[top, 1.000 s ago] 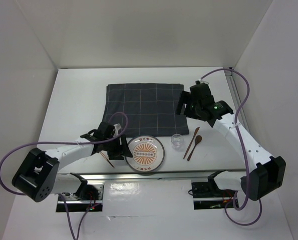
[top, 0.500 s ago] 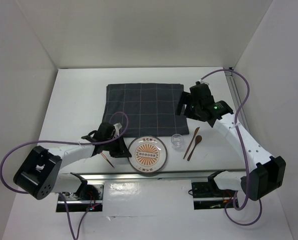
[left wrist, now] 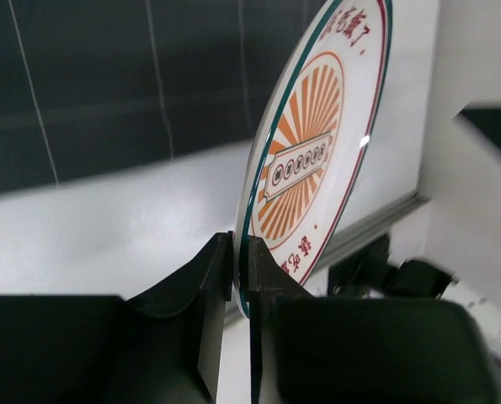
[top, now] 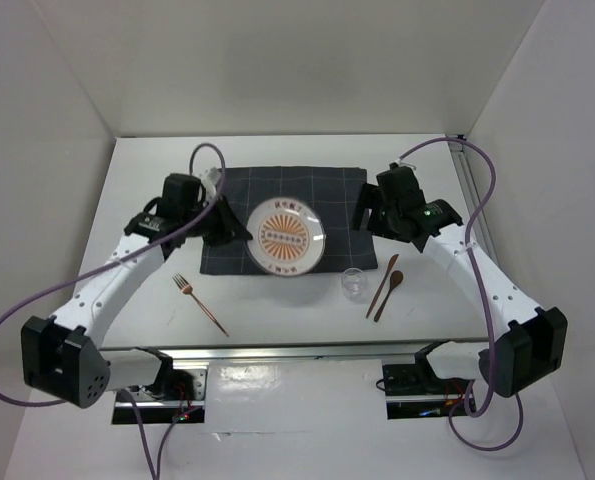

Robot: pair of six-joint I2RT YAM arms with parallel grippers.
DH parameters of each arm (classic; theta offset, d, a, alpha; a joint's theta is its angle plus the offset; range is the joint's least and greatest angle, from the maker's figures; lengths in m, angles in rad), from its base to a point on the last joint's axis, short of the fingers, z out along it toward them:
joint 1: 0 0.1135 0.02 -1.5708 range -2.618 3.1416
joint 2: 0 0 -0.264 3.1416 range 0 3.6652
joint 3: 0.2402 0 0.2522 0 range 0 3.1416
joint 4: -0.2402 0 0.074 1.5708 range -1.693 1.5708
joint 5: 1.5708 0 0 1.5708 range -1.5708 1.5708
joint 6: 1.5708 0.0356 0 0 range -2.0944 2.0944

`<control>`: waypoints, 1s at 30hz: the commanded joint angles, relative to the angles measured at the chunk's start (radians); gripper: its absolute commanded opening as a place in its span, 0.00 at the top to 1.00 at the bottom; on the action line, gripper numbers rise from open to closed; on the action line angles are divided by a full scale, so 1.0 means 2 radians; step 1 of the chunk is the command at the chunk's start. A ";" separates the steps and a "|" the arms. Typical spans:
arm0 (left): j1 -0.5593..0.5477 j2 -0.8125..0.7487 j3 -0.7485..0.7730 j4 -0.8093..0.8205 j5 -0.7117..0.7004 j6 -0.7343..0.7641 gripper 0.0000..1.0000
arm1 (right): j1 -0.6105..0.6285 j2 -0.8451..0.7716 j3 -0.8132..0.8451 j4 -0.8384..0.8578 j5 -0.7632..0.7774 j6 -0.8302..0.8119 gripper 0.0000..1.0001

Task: Set the dinner table for one person

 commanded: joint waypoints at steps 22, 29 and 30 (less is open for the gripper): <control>0.069 0.386 0.238 0.151 0.089 -0.052 1.00 | -0.010 -0.004 -0.012 -0.035 -0.021 -0.007 0.03; 0.069 0.404 0.211 0.151 0.070 -0.039 1.00 | -0.010 -0.037 -0.095 -0.035 -0.056 0.036 0.24; 0.069 0.405 0.211 0.142 0.070 -0.038 1.00 | -0.010 -0.043 -0.111 -0.031 -0.061 0.040 0.24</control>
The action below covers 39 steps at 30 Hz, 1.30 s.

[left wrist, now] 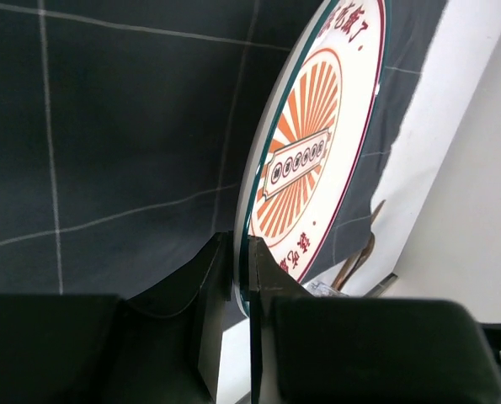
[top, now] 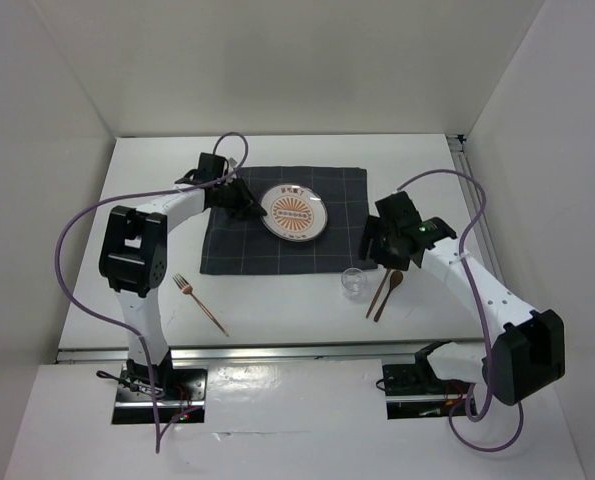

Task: Set the dinner table for one person

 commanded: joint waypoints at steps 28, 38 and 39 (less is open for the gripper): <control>-0.025 -0.149 0.046 -0.243 -0.224 0.089 0.30 | 0.022 0.014 -0.052 0.044 0.011 0.049 1.00; -0.030 -0.271 -0.021 -0.301 -0.319 0.067 0.32 | -0.017 0.142 0.185 0.047 0.084 -0.045 1.00; -0.030 -0.277 -0.029 -0.301 -0.307 0.062 0.32 | -0.025 0.193 0.210 0.054 0.072 -0.058 1.00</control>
